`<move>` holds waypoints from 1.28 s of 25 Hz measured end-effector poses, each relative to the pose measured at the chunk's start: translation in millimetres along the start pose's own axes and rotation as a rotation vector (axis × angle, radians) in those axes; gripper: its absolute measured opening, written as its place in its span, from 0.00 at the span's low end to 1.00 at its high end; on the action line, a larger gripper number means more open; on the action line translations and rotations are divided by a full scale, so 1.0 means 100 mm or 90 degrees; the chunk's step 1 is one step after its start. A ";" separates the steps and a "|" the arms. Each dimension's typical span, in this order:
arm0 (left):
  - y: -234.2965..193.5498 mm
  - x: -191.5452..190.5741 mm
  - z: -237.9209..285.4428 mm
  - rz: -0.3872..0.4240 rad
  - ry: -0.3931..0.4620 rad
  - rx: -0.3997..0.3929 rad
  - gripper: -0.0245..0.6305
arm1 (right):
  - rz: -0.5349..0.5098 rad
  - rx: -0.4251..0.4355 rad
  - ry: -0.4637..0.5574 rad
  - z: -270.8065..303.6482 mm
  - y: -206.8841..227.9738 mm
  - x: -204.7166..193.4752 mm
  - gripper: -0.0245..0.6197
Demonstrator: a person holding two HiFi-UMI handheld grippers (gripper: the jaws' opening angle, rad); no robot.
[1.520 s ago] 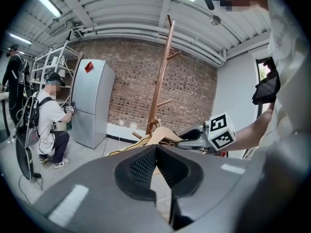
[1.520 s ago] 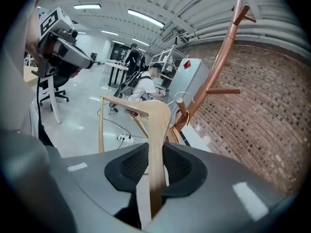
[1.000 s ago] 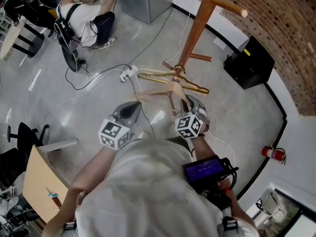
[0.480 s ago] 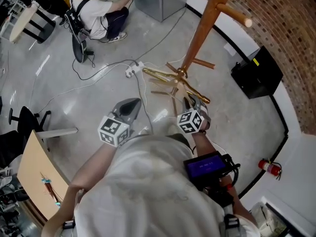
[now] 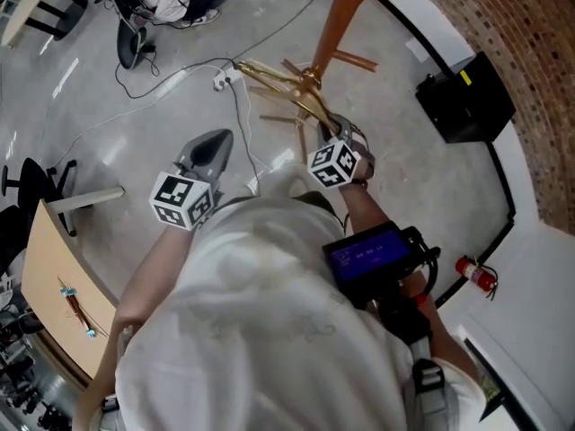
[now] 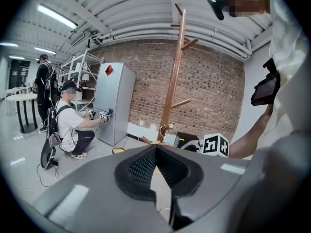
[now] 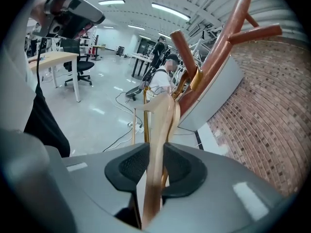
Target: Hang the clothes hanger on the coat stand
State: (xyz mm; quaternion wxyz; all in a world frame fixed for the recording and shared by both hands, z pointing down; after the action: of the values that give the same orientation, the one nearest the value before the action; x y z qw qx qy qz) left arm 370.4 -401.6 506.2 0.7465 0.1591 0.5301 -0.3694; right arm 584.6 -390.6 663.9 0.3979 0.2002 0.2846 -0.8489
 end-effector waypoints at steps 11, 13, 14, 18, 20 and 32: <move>0.24 -0.18 0.00 -0.026 -0.006 0.018 0.04 | -0.005 0.029 0.040 -0.14 0.04 0.02 0.25; 0.32 -0.19 0.02 -0.027 -0.008 0.023 0.04 | 0.001 0.031 0.049 -0.18 0.09 -0.02 0.25; 0.35 -0.19 0.02 -0.027 -0.007 0.028 0.04 | 0.003 0.033 0.057 -0.19 0.10 -0.03 0.25; 0.40 -0.26 0.03 -0.039 -0.011 0.042 0.04 | -0.002 0.038 0.083 -0.29 0.13 0.03 0.25; 0.43 -0.28 0.02 -0.044 -0.014 0.050 0.04 | -0.006 0.044 0.098 -0.36 0.15 0.10 0.25; 0.50 -0.46 -0.17 -0.070 -0.022 0.100 0.04 | 0.044 0.022 0.192 -0.78 0.14 0.27 0.06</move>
State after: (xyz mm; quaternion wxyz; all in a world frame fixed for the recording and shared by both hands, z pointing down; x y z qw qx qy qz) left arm 387.6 -339.9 533.5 0.7193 0.1816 0.4947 -0.4527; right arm 587.9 -363.1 585.3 0.3763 0.3421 0.3190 -0.7997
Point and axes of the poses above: the fingertips, and each gripper's own axes: z forward along the fingers, y to its right, x out of its top, the point moved 1 cm from there along -z, backward along the fingers, and after that the axes turned 7 degrees about x, right-handed, at the moved point
